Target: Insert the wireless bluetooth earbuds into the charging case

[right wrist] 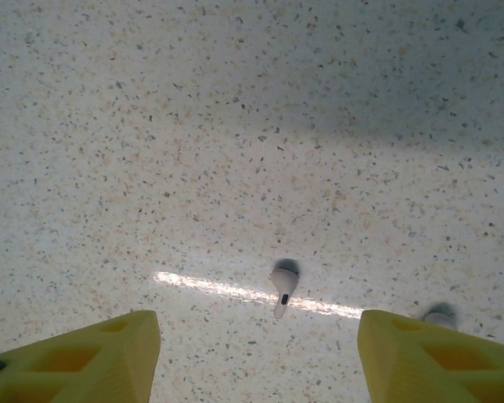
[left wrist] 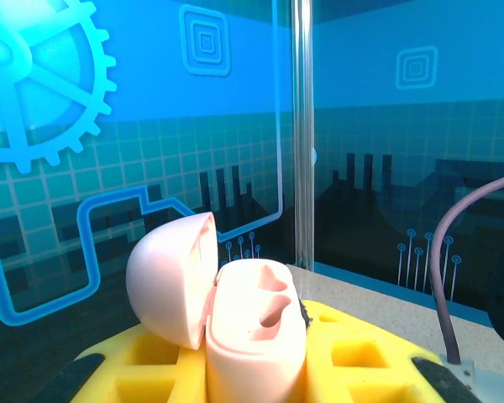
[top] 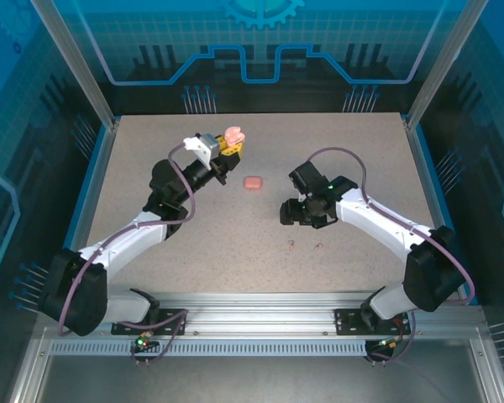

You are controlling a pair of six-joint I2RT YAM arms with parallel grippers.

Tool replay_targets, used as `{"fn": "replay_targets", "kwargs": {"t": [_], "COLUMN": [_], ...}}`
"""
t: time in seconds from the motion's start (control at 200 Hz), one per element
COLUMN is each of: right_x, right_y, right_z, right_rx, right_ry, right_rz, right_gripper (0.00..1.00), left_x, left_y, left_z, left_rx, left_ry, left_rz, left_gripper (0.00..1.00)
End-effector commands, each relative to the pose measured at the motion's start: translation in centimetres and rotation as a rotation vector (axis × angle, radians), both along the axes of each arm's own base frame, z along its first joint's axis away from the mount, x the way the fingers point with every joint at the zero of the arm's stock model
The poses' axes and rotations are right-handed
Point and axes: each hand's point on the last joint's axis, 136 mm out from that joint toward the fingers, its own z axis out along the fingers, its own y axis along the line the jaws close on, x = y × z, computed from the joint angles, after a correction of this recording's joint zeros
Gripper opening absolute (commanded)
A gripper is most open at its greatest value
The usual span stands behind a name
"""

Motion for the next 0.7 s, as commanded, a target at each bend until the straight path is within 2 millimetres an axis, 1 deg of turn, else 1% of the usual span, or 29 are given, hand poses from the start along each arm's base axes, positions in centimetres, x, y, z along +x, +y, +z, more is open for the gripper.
{"fn": "replay_targets", "kwargs": {"t": [0.0, 0.18, 0.29, 0.385, 0.475, 0.695], "right_x": [-1.1, -2.6, -3.1, -3.2, -3.1, -2.9], "right_y": [-0.4, 0.3, 0.7, 0.7, 0.2, 0.4], "right_z": [-1.4, -3.6, -4.8, -5.7, -6.5, -8.0], "right_rx": [-0.099, -0.173, -0.205, -0.228, -0.257, -0.264], "right_ry": [0.044, 0.102, 0.125, 0.138, 0.155, 0.180], "right_rz": [-0.007, 0.045, 0.060, 0.041, -0.011, -0.078], "right_gripper": [0.64, 0.62, 0.60, 0.57, 0.54, 0.47], "left_x": [-0.9, -0.5, -0.3, -0.2, -0.2, -0.3], "left_y": [0.9, 1.6, 1.9, 1.8, 1.8, 1.8], "left_z": [2.4, 2.7, 2.8, 2.7, 2.5, 2.3], "left_rx": [-0.021, -0.035, -0.041, -0.037, -0.039, -0.045], "left_ry": [-0.107, -0.116, -0.110, -0.102, -0.095, -0.092], "left_rz": [0.058, 0.113, 0.130, 0.124, 0.122, 0.123], "left_gripper": [0.00, 0.00, 0.00, 0.00, 0.00, 0.00]}}
